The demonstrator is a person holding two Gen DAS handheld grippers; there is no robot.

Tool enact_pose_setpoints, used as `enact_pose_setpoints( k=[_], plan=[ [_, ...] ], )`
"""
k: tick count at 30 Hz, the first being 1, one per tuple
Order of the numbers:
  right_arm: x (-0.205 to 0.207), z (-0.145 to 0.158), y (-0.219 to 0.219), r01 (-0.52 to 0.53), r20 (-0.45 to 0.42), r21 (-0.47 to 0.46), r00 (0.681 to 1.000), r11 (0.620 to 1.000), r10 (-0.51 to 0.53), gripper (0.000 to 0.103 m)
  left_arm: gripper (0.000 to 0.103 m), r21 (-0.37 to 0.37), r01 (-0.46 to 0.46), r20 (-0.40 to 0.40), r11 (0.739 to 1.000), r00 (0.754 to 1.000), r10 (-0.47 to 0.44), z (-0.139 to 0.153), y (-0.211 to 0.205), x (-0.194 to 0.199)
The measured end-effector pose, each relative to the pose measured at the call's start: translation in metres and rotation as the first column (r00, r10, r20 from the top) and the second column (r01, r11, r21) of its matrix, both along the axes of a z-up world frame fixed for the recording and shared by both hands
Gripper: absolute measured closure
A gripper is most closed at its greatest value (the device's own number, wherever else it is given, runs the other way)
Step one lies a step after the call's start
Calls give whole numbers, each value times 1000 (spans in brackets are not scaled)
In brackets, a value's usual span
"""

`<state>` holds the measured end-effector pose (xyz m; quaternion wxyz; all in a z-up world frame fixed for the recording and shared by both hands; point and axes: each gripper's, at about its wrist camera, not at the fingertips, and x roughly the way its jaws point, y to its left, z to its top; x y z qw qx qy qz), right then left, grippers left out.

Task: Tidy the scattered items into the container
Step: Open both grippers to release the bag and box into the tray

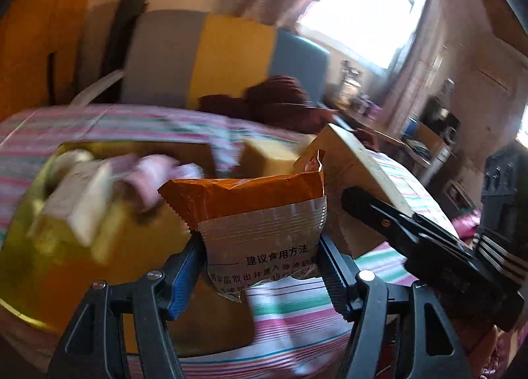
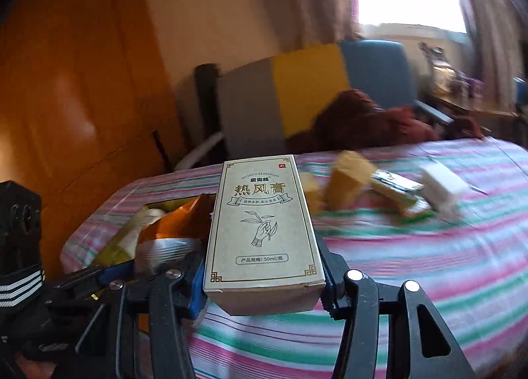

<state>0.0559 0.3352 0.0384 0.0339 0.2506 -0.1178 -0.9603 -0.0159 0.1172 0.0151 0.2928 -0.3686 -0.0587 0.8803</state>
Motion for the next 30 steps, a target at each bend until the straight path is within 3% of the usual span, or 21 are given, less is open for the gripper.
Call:
enact_pose_setpoints(
  k=[6, 8, 10, 13, 17, 20, 25, 30],
  plan=[
    [-37, -7, -60, -134, 51, -20, 990, 991, 135, 49, 34, -79, -126, 67, 989, 989, 132, -23, -47, -41],
    [-53, -13, -78, -165, 78, -21, 983, 986, 166, 49, 33, -104, -159, 151, 982, 973, 174, -36, -57, -63],
    [-70, -22, -95, -171, 110, -1, 979, 985, 170, 48, 34, -92, -186, 236, 978, 950, 203, -46, -69, -75],
    [-88, -36, -111, -180, 171, 14, 970, 984, 175, 46, 33, -29, -237, 290, 971, 928, 235, -51, -89, -79],
    [-75, -42, -105, -173, 147, -8, 974, 985, 172, 33, 33, 33, -272, 271, 962, 929, 254, -44, -104, -73],
    [-67, -41, -98, -162, 133, -1, 978, 987, 161, 33, 33, 53, -275, 246, 960, 935, 254, -37, -104, -69],
    [-57, -39, -93, -156, 138, 14, 979, 988, 153, 33, 33, 3, -254, 182, 967, 951, 250, -33, -93, -65],
    [-48, -36, -106, -199, 138, 94, 973, 976, 185, 42, 34, -54, -228, 195, 972, 952, 235, -46, -82, -70]
  ],
)
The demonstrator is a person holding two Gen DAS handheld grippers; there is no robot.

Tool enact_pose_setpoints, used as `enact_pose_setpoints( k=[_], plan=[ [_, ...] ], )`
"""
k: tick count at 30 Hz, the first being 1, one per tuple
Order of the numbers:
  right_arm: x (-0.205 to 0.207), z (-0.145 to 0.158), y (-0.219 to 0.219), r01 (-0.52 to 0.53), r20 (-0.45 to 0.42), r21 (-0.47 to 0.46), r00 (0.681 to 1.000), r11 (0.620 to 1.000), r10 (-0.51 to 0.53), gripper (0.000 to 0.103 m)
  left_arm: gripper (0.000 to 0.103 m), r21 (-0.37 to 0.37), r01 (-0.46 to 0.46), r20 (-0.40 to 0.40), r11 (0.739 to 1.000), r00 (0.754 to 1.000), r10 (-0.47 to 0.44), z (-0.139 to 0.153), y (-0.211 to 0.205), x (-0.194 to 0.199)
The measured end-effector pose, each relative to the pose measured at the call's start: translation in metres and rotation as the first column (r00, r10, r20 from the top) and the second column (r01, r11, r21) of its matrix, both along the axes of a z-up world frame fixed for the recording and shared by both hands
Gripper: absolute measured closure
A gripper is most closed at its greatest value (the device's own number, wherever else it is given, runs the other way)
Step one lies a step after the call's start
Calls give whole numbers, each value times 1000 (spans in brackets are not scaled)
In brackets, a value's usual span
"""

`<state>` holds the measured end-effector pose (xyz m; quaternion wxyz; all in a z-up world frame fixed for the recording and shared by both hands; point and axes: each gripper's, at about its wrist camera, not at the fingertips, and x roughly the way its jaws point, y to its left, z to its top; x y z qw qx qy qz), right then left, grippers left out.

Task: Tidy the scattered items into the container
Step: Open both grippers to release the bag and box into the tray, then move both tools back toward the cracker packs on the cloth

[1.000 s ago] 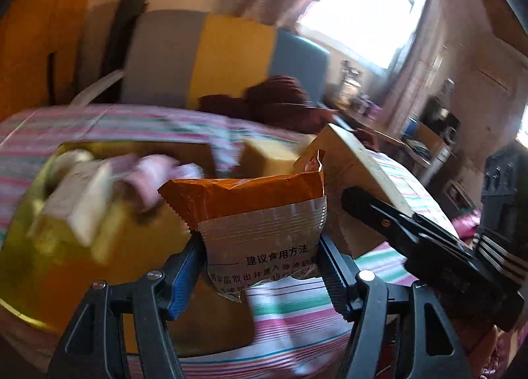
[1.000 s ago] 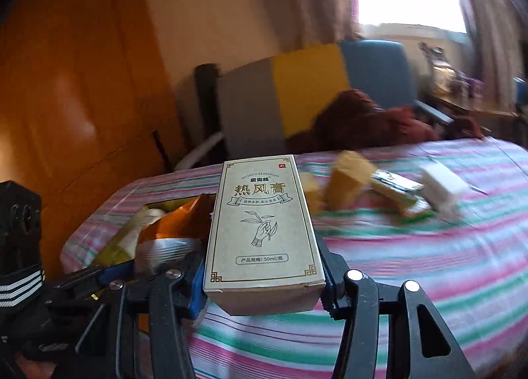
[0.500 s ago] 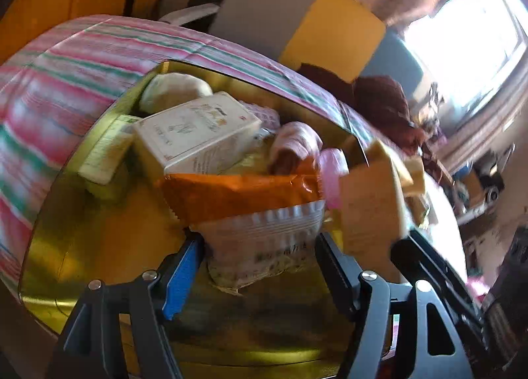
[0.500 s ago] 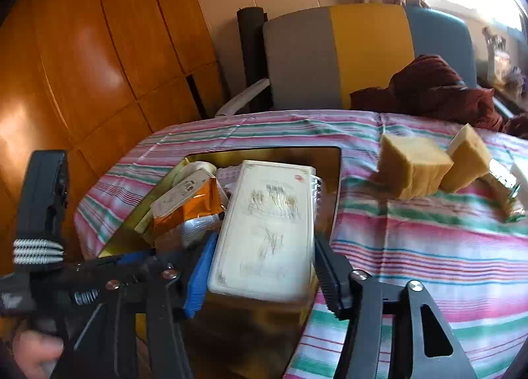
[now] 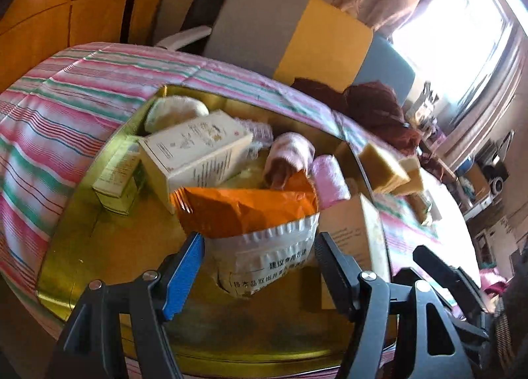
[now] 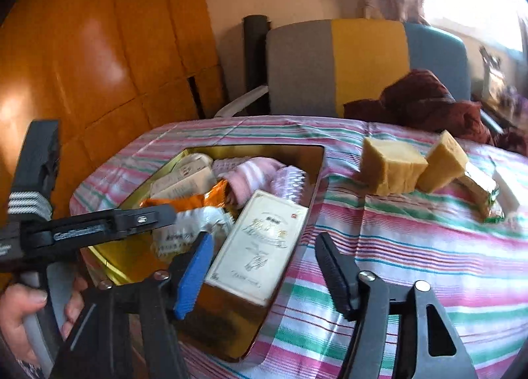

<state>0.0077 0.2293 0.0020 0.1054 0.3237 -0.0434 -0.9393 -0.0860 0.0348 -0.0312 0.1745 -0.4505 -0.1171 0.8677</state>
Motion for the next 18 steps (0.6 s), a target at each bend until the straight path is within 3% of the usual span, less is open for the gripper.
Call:
enact_pose_setpoints(
  k=[4, 9, 15, 18],
  plan=[
    [5, 0, -15, -64, 12, 28, 998, 998, 64, 51, 34, -48, 5, -14, 999, 1000, -6, -3, 7, -5],
    [-5, -11, -38, -121, 43, 140, 992, 983, 116, 62, 34, -57, -1, -2, 998, 1000, 1, -1, 13, -25],
    [-42, -16, -41, -96, 54, 215, 995, 972, 86, 62, 33, -41, -22, 13, 999, 1000, 23, 0, 22, -49],
    [-58, -17, -41, -80, 47, 245, 996, 966, 70, 62, 34, 5, -30, 5, 1000, 1000, 30, 5, 17, -44]
  ],
)
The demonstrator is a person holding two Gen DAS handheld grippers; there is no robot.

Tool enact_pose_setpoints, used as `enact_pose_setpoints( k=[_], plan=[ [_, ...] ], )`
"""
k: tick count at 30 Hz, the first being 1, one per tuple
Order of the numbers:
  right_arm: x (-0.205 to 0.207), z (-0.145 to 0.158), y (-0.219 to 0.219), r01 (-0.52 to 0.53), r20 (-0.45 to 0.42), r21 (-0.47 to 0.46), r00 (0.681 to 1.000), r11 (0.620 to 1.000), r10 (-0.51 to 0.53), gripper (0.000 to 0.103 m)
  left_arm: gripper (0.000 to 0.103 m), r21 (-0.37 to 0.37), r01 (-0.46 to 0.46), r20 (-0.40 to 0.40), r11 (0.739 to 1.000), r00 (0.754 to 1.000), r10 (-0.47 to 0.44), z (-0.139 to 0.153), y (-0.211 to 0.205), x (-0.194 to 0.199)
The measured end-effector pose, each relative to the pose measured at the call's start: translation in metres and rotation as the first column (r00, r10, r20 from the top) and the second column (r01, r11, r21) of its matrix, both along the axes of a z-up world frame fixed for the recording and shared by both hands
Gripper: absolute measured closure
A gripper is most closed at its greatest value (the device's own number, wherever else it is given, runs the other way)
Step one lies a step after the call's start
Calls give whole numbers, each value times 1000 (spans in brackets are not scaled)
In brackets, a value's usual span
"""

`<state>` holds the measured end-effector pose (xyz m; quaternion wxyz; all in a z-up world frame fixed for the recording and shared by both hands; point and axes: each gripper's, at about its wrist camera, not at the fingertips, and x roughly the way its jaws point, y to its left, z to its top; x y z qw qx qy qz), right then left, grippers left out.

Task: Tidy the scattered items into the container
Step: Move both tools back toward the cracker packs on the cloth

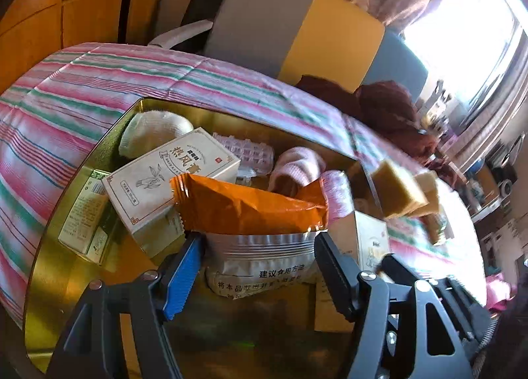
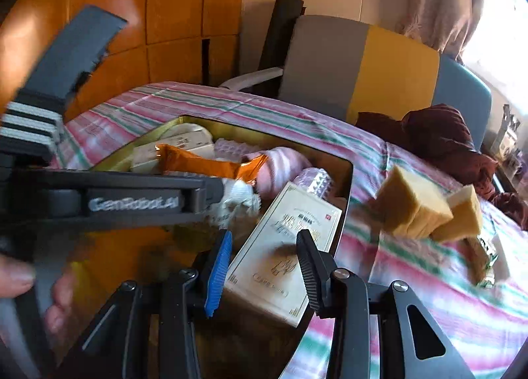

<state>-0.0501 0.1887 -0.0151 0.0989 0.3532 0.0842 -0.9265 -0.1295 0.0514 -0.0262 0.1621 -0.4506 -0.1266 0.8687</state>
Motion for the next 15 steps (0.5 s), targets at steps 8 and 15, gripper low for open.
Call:
enact_pose_setpoints(
  k=[8, 15],
  plan=[
    [40, 22, 46, 60, -102, -248, 991, 967, -88, 51, 34, 93, -52, -47, 994, 997, 57, 15, -23, 31],
    [65, 23, 86, 161, -101, -353, 973, 922, -208, 31, 33, 123, 4, -119, 992, 993, 11, 21, 0, 58]
  ],
)
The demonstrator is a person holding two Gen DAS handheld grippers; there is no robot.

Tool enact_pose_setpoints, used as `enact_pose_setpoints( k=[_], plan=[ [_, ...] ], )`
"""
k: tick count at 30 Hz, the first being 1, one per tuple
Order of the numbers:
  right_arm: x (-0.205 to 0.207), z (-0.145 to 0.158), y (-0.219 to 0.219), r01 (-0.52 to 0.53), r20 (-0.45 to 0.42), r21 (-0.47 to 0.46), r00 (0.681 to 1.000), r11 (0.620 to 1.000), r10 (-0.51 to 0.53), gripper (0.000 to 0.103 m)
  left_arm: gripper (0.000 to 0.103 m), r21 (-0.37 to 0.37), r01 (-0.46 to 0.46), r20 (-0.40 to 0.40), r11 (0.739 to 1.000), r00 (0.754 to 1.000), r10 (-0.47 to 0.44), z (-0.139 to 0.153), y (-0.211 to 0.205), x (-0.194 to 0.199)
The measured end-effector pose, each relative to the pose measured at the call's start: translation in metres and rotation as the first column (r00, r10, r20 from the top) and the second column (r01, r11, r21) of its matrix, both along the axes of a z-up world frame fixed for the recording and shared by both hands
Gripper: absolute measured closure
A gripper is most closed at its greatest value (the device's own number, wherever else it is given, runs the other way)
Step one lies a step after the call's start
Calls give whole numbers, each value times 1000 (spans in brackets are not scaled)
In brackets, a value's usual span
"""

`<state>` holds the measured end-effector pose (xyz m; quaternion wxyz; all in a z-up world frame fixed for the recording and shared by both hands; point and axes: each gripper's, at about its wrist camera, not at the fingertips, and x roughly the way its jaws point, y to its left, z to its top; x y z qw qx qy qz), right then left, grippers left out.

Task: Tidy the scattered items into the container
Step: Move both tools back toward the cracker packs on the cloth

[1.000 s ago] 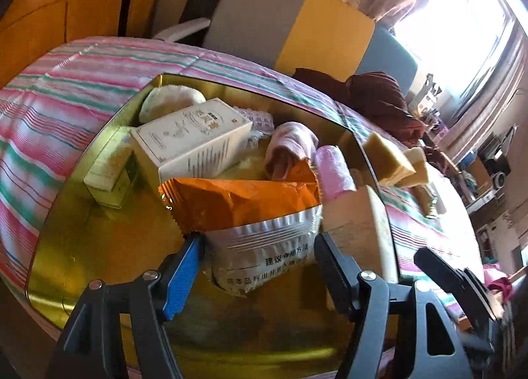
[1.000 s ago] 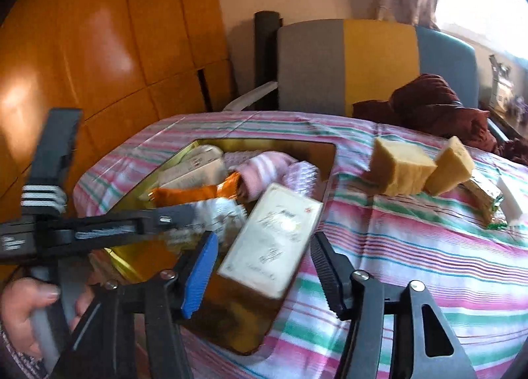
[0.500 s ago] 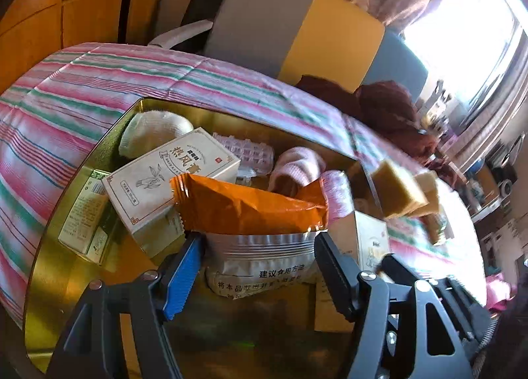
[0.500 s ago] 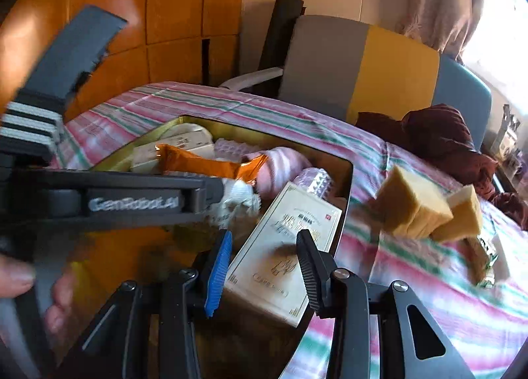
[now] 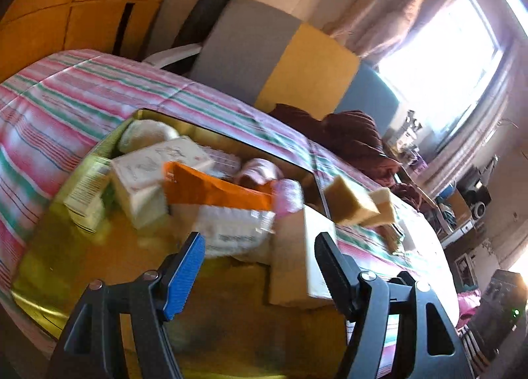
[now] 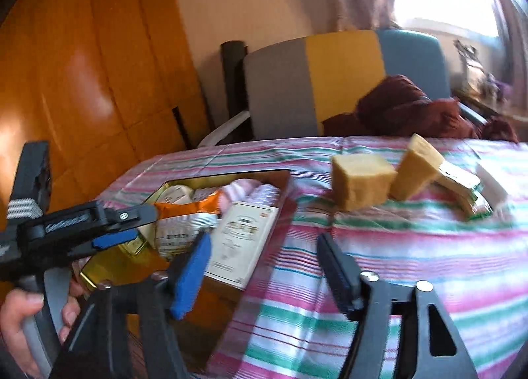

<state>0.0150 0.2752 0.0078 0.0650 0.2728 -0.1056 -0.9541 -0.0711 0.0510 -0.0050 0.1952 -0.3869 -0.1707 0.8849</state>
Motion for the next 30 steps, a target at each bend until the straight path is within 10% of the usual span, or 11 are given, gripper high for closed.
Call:
enact_pose_setpoints(
  k=[14, 30],
  plan=[
    [27, -53, 86, 200, 91, -90, 977, 976, -192, 24, 31, -47, 260, -66, 964, 963, -263, -7, 104, 42],
    [46, -70, 166, 413, 114, -100, 909, 905, -401, 9, 31, -299, 353, -118, 886, 908, -402, -21, 221, 39]
  ],
)
